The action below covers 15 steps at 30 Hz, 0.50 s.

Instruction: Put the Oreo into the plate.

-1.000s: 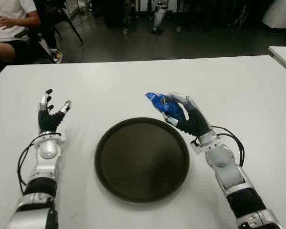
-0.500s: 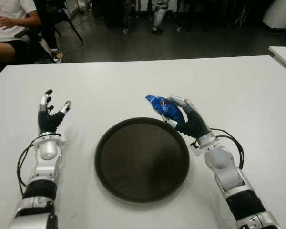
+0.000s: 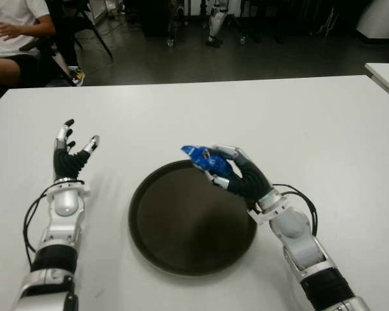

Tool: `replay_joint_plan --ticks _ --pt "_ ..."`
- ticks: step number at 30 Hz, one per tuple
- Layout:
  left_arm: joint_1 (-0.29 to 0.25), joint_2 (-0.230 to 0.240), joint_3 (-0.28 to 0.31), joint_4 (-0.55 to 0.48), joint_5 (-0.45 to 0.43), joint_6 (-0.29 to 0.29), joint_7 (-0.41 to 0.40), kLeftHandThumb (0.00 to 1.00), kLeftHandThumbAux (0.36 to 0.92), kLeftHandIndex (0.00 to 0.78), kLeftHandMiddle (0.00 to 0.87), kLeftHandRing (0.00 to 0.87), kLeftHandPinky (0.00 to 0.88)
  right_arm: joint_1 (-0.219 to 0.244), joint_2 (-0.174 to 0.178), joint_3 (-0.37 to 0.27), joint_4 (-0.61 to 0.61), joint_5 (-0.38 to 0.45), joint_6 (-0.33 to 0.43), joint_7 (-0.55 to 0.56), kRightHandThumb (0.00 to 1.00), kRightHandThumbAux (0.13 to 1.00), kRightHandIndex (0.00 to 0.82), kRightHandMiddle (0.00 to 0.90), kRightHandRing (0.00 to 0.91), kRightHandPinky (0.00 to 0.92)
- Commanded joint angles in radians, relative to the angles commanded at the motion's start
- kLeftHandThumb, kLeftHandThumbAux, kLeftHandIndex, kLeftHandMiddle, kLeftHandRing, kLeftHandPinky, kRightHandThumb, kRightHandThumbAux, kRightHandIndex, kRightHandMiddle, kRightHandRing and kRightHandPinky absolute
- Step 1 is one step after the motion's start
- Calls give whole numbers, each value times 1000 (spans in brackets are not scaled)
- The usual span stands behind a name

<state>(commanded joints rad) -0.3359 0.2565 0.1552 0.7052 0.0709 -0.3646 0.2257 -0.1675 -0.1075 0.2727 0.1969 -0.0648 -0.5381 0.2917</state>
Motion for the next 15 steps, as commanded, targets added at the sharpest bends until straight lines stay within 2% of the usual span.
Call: replay_joint_plan --ticks 9,15 --pt "-9 1 6 23 -4 -7 0 0 696 0 0 0 1 0 2 0 -15 4 53 48 700 720 440 837 839 829" --pt "-20 4 9 56 -6 -18 0 0 684 0 0 2 6 -10 7 -4 7 -1 92 56 701 719 441 826 835 826"
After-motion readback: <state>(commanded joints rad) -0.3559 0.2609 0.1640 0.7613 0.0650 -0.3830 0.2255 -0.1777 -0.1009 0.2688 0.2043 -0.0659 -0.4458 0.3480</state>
